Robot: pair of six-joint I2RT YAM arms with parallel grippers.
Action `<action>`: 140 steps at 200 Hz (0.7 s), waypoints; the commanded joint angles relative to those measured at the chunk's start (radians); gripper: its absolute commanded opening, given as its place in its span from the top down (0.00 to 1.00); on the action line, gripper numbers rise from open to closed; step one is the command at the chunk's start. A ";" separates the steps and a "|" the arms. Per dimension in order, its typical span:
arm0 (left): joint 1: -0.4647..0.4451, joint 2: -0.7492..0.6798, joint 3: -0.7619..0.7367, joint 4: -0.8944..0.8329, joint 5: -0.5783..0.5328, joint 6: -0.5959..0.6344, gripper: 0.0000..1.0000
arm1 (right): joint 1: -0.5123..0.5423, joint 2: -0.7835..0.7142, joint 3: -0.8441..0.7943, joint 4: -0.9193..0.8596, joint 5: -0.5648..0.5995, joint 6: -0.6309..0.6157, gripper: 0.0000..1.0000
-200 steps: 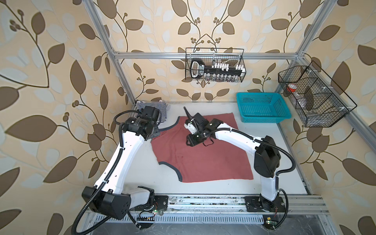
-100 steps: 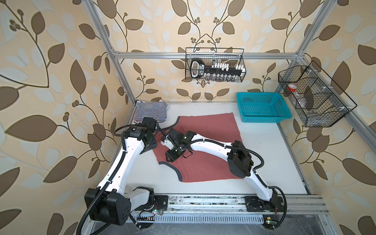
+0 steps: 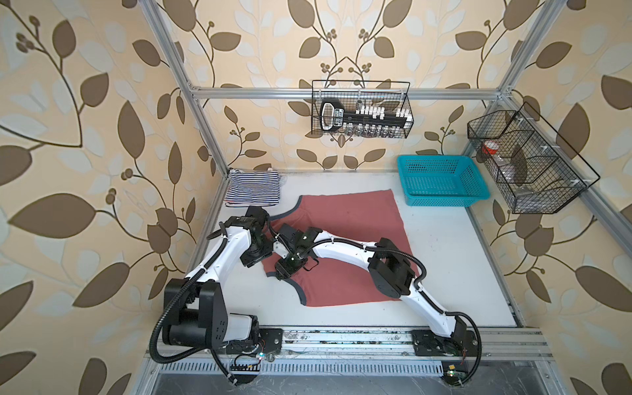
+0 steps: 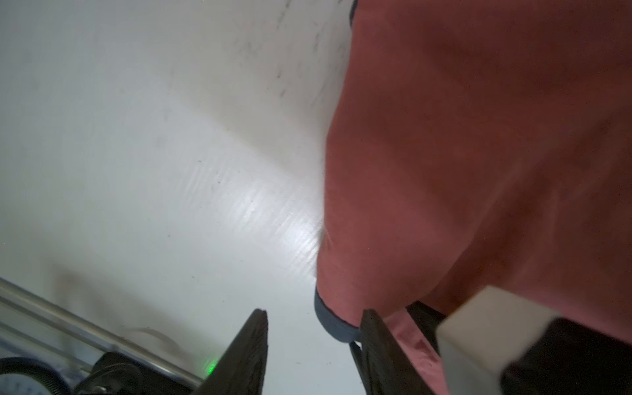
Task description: Fold and stack the tank tops
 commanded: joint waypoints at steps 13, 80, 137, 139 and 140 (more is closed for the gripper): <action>-0.002 0.051 -0.025 0.043 0.048 -0.057 0.54 | 0.014 0.046 0.024 0.018 -0.004 -0.024 0.69; -0.002 -0.038 0.032 -0.043 -0.018 -0.059 0.55 | -0.069 -0.112 -0.257 0.323 -0.198 0.161 1.00; -0.002 -0.082 0.003 -0.043 -0.014 -0.080 0.59 | -0.224 -0.323 -0.728 1.162 -0.420 0.704 1.00; -0.002 -0.080 0.001 -0.041 -0.010 -0.081 0.59 | -0.228 -0.322 -0.737 1.191 -0.425 0.722 1.00; -0.002 -0.080 0.001 -0.039 -0.008 -0.081 0.59 | -0.230 -0.321 -0.740 1.204 -0.429 0.732 1.00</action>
